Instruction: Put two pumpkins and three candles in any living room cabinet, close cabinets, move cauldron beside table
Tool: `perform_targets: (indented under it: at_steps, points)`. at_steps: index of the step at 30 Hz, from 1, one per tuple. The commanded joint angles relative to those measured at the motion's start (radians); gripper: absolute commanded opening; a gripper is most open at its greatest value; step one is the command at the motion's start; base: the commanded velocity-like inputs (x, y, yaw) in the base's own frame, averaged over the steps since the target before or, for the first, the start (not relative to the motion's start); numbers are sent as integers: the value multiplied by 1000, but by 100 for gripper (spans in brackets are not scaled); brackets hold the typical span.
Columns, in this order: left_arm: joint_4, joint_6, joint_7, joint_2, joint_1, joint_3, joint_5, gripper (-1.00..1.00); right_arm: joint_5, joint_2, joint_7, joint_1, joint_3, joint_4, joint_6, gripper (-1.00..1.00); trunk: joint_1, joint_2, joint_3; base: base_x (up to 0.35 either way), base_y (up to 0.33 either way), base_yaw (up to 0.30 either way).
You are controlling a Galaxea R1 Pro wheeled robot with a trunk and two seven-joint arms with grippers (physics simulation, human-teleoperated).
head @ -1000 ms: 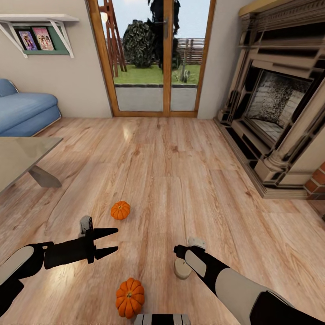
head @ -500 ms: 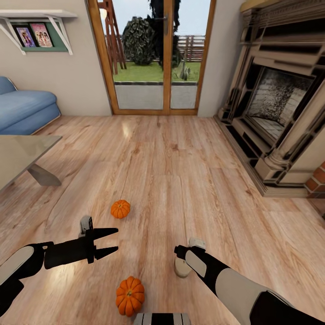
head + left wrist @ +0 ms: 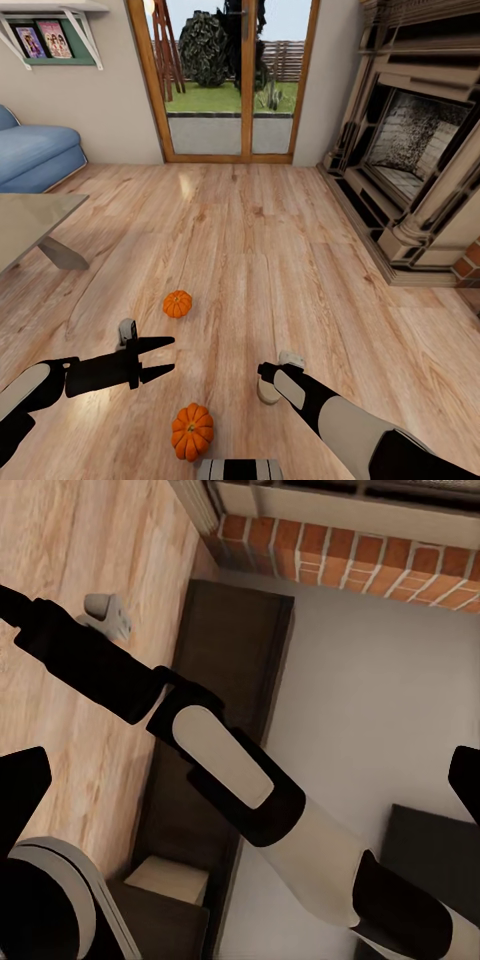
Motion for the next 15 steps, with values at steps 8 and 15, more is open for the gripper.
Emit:
perform_targets:
  at_steps: [8, 15]
  points:
    - [1, 1, -5, 1, -1, -2, -2, 100, -4, -1, -7, -1, 7, -2, 4, 100, 0, 0, -1, 0, 0, 0]
    - [0, 1, -5, 0, -1, -2, -2, 100, -4, -1, -7, -1, 8, 0, -19, 100, 1, -1, -8, 0, 0, 0]
